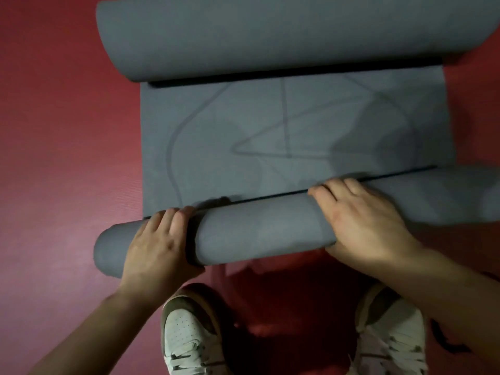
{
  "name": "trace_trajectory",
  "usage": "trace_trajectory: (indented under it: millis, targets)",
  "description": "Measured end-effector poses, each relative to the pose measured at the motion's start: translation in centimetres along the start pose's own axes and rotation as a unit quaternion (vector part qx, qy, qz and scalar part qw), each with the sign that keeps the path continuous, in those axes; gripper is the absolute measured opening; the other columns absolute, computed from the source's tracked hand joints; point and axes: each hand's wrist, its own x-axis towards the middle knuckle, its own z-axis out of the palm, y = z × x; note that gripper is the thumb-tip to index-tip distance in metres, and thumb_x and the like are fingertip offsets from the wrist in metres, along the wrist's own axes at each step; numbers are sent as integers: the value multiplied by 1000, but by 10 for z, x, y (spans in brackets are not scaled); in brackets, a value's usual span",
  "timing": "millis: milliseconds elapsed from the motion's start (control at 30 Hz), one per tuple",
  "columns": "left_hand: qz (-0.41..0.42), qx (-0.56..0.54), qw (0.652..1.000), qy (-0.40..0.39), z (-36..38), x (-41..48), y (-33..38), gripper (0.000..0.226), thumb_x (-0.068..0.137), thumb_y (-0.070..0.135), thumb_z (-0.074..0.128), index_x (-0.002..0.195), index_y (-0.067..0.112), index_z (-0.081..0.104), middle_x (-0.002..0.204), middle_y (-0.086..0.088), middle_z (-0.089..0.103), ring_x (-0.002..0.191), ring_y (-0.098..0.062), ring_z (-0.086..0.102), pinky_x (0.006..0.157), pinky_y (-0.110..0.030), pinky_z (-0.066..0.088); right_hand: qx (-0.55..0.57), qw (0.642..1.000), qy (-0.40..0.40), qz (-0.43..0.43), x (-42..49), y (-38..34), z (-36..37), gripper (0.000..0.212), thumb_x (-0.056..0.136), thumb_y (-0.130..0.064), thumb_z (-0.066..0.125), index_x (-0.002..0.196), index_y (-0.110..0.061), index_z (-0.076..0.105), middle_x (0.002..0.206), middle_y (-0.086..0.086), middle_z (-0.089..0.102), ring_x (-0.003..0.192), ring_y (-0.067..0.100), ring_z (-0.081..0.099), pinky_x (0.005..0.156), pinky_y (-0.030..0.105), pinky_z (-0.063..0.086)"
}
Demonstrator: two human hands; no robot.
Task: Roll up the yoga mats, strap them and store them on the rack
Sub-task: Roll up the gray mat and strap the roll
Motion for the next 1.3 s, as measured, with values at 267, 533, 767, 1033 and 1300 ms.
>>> trace_trajectory:
  millis: [267, 533, 767, 1033, 1300]
  targets:
    - [-5, -51, 998, -25, -2, -1, -5, 106, 29, 38, 99, 124, 16, 58, 118, -7, 48, 102, -30, 45, 82, -51, 50, 29, 999, -19, 37, -6, -2, 4, 82, 42, -32, 78, 121, -25, 57, 118, 2, 48, 105, 27, 47, 82, 35, 48]
    - [41, -101, 994, 6, -9, 7, -13, 93, 42, 37, 98, 122, 15, 55, 105, -1, 54, 94, -26, 51, 79, -45, 48, 25, 999, -33, 14, -2, 0, -12, 76, 54, -35, 74, 124, -24, 46, 112, -4, 52, 105, 21, 48, 75, 32, 50]
    - [45, -82, 996, 13, -16, 16, -20, 90, 47, 38, 97, 127, 17, 62, 113, -5, 48, 97, -31, 46, 79, -50, 50, 21, 1000, -15, 6, 3, 0, -16, 65, 52, -28, 67, 115, -16, 56, 120, 2, 48, 108, 24, 47, 87, 32, 46]
    - [64, -110, 992, 24, -21, 19, -22, 73, 59, 41, 92, 121, 18, 61, 105, -1, 58, 92, -27, 54, 73, -43, 49, 7, 1000, 6, 3, 6, -1, -22, 63, 54, -26, 64, 116, -19, 52, 108, -1, 54, 101, 23, 51, 77, 33, 47]
    - [72, -43, 996, 15, -32, 33, -30, 62, 70, 46, 74, 128, 24, 64, 106, -1, 56, 94, -28, 48, 75, -50, 50, 20, 999, 27, 14, 16, 2, -21, 56, 59, -30, 64, 112, -14, 59, 115, 6, 53, 106, 28, 52, 84, 39, 48]
